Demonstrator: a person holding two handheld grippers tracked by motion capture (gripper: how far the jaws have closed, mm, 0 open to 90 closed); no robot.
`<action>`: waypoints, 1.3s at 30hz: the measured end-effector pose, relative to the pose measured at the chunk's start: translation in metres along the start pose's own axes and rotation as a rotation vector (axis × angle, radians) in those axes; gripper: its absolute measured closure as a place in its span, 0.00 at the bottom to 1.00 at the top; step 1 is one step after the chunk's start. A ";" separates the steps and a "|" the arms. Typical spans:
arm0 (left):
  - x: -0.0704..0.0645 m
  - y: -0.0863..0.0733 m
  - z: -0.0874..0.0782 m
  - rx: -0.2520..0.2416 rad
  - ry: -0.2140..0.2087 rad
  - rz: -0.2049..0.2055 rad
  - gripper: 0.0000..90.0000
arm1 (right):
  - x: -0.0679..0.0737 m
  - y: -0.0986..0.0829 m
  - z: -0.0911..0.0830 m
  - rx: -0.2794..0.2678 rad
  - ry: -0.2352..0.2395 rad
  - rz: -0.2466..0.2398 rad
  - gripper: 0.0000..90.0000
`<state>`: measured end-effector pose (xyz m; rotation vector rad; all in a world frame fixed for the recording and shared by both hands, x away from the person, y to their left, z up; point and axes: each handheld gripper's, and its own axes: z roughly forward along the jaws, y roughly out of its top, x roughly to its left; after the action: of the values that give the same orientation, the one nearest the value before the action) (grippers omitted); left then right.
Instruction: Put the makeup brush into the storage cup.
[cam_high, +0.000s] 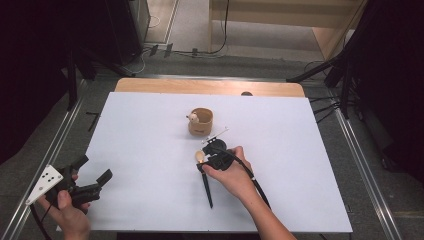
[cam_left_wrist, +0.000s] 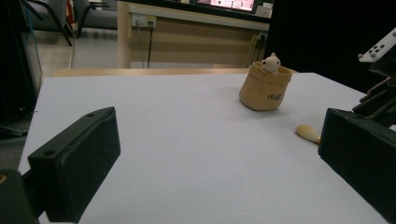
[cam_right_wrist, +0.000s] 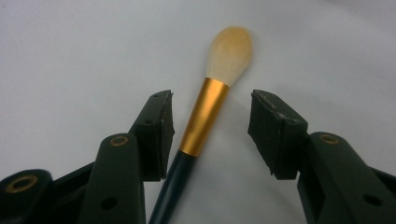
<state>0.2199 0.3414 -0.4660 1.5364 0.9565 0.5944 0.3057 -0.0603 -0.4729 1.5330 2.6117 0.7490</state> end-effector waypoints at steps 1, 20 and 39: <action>0.000 0.000 0.000 0.001 0.000 0.000 0.00 | 0.000 0.000 0.000 0.000 0.000 0.000 0.60; -0.001 0.000 0.001 0.003 -0.003 -0.007 0.00 | 0.014 0.011 0.015 0.123 -0.101 0.049 0.75; -0.003 -0.001 0.004 0.013 -0.008 -0.001 0.00 | 0.016 0.010 0.016 0.127 -0.133 -0.040 0.88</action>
<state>0.2213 0.3373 -0.4670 1.5493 0.9564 0.5819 0.3098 -0.0366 -0.4794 1.4991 2.6279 0.4687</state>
